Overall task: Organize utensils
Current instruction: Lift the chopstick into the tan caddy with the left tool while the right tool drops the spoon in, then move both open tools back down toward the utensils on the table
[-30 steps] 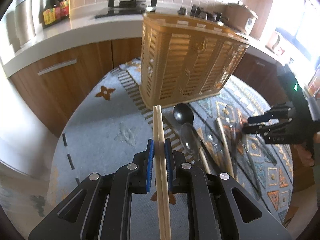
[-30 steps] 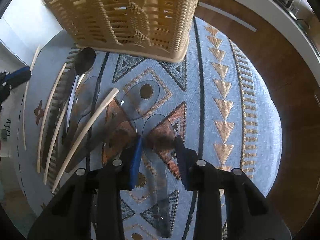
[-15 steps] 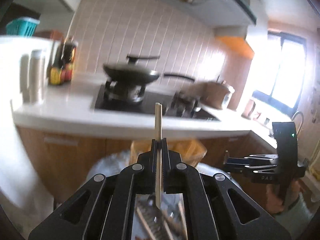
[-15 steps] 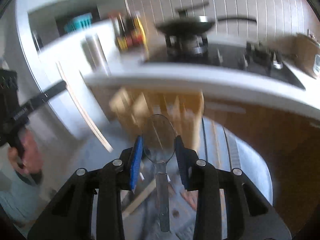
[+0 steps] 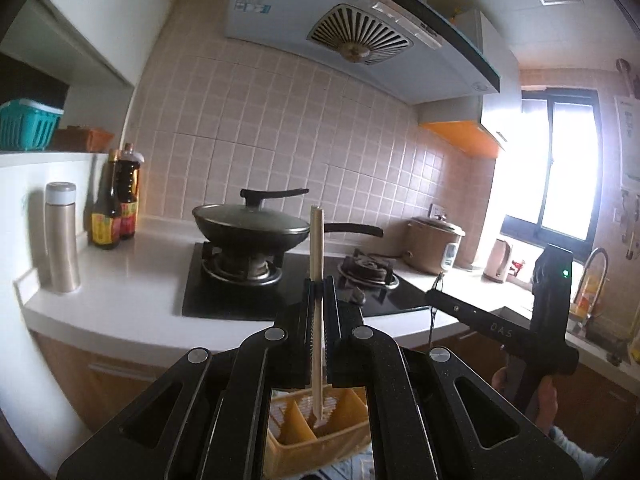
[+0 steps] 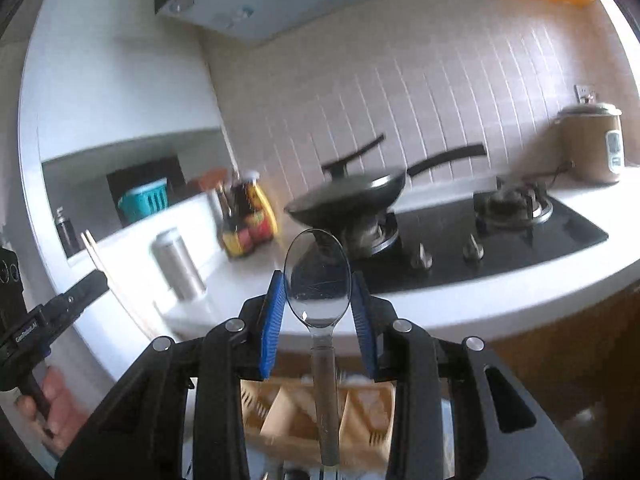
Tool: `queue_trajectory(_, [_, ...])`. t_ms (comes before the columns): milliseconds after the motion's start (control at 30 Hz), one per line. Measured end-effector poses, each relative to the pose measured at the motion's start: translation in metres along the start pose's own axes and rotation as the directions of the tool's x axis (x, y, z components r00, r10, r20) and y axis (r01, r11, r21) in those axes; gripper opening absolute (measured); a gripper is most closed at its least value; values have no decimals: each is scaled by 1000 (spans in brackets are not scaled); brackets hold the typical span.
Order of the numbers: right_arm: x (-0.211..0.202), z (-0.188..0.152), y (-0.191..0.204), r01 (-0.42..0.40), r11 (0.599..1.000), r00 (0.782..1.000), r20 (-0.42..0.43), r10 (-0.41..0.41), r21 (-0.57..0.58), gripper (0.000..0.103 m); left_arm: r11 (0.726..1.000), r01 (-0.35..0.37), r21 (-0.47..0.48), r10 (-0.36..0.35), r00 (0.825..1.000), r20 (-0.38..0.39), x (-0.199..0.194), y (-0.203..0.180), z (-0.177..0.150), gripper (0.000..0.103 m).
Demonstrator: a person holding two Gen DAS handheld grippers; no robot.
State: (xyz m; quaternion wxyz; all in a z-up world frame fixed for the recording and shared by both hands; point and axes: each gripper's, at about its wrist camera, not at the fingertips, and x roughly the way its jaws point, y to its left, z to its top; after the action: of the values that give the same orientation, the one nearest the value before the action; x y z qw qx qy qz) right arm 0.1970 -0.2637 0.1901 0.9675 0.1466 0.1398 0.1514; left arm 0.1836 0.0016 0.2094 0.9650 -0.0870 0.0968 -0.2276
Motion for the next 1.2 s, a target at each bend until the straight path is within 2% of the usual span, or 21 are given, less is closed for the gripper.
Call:
queue_trajectory(133, [17, -8, -3, 40, 999, 998, 47, -38, -32, 30, 998, -50, 31, 50, 999, -15, 24, 4, -18, 2])
queue_trajectory(200, [24, -20, -3, 35, 996, 997, 75, -29, -79, 30, 998, -59, 30, 60, 998, -36, 35, 9, -29, 2])
queue_trajectory(300, [36, -36, -4, 33, 992, 998, 62, -26, -121, 30, 998, -67, 10, 68, 995, -70, 51, 20, -47, 2])
queue_trajectory(400, [41, -51, -6, 67, 985, 996, 77, -55, -161, 30, 997, -71, -13, 69, 993, -96, 62, 30, -61, 2])
queue_trajectory(700, [43, -68, -20, 20, 992, 1000, -8, -21, -124, 31, 998, -54, -17, 51, 986, -157, 70, 37, -83, 3])
queue_trajectory(800, [32, -68, -22, 38, 993, 999, -15, -40, -112, 71, 999, -46, -28, 41, 985, -167, 65, 39, -85, 11])
queue_trajectory(833, [26, -67, -22, 37, 994, 999, -11, -38, -105, 71, 999, -42, -33, 36, 985, -166, 61, 40, -84, 13])
queue_trajectory(933, [15, -64, -22, 8, 996, 998, -55, -13, -87, 71, 999, -39, -33, 33, 986, -165, 50, 38, -83, 16])
queue_trajectory(1033, [2, -61, -19, 17, 996, 995, -96, -25, -88, 71, 999, -36, -39, 29, 985, -171, 38, 36, -80, 16])
queue_trajectory(1067, [-1, -59, -17, 30, 996, 990, -133, -42, -87, 71, 998, -31, -50, 22, 983, -180, 31, 36, -78, 16])
queue_trajectory(1100, [-3, -58, -16, 48, 995, 982, -176, -62, -84, 71, 998, -25, -56, 14, 982, -189, 27, 36, -76, 22])
queue_trajectory(1200, [-3, -61, -16, 84, 995, 934, -344, -99, -58, 71, 997, -8, -71, -10, 968, -249, 15, 34, -74, 34])
